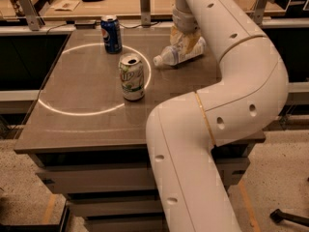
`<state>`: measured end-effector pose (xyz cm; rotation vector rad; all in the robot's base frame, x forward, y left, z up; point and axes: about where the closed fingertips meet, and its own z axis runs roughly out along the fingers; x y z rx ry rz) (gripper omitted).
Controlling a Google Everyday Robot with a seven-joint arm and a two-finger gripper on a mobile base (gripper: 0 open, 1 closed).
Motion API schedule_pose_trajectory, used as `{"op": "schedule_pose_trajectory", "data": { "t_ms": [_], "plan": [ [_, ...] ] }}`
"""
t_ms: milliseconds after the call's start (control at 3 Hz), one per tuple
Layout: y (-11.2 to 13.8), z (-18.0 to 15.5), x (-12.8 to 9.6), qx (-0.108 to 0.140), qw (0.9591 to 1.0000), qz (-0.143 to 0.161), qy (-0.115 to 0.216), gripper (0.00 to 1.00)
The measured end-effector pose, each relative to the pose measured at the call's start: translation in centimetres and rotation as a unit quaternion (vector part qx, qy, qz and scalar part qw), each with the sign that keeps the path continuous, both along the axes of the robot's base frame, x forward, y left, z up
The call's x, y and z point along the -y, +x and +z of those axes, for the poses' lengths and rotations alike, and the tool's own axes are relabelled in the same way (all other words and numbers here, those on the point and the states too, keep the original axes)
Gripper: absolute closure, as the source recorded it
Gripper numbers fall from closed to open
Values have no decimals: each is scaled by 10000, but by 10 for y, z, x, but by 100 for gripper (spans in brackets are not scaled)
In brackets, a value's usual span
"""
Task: Place blue plastic bottle upright
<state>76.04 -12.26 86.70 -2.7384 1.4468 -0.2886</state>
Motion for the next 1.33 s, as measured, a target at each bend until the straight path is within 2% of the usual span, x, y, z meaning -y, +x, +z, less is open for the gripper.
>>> {"op": "schedule_pose_trajectory", "data": {
  "t_ms": [667, 1000, 1333],
  "plan": [
    [0, 0, 0, 0, 10000, 0, 0, 13],
    [0, 0, 0, 0, 10000, 0, 0, 0],
    [0, 0, 0, 0, 10000, 0, 0, 0]
  ]
}}
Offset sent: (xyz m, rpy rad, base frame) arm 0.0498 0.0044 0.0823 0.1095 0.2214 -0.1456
